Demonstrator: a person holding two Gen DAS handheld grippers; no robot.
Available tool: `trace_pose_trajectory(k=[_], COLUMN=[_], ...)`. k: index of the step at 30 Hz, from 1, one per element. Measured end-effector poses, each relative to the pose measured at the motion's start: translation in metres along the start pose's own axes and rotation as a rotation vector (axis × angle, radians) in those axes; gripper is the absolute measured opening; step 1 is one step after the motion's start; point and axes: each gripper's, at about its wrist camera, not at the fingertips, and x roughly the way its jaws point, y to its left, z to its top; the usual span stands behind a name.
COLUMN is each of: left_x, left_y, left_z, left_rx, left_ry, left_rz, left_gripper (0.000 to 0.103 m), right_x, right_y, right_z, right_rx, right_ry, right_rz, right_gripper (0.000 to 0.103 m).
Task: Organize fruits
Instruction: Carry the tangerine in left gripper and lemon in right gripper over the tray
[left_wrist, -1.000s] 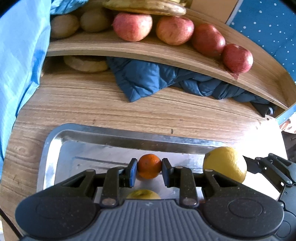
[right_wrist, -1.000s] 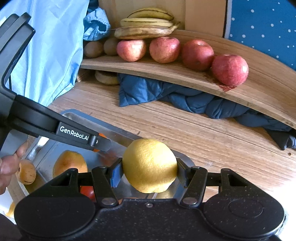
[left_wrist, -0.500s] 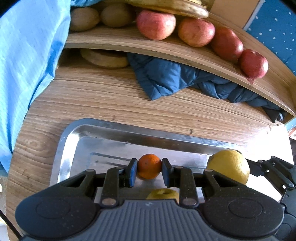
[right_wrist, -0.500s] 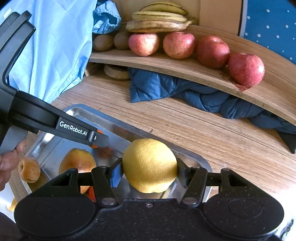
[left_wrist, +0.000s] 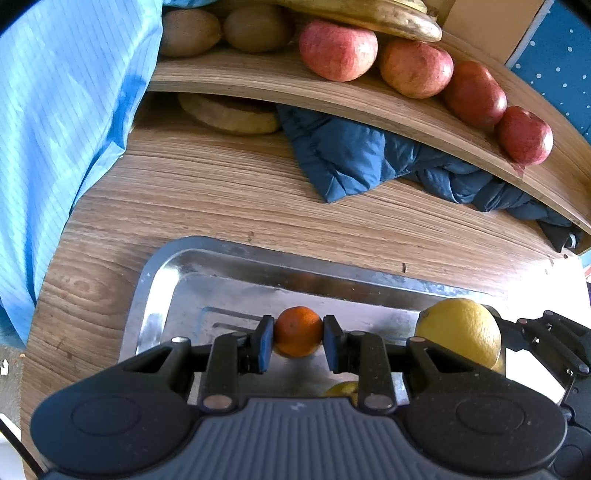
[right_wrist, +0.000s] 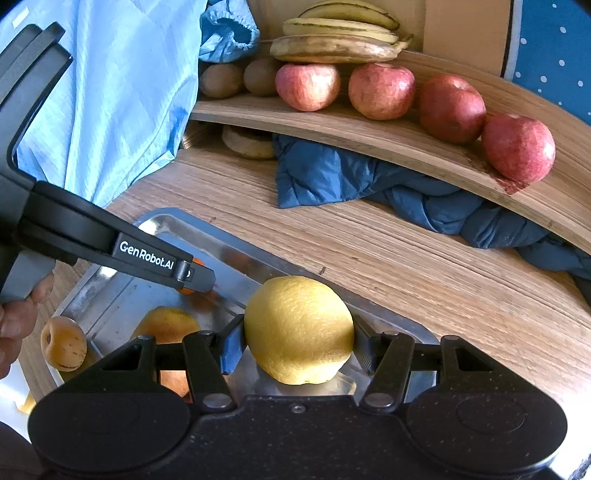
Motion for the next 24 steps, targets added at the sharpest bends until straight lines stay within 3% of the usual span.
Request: trace_pose_trajectory(k=[24], left_x=[0.0027], left_y=[-0.0032], left_z=[0.0023], left_rx=[0.011], left_ry=[0.006], left_rz=[0.000], left_gripper=[0.031], right_x=[0.0029], right_y=[-0.0017], right_z=[-0.0003], right_rx=[0.012], right_ry=[0.013], right_rz=[-0.003], right_gripper=[0.061])
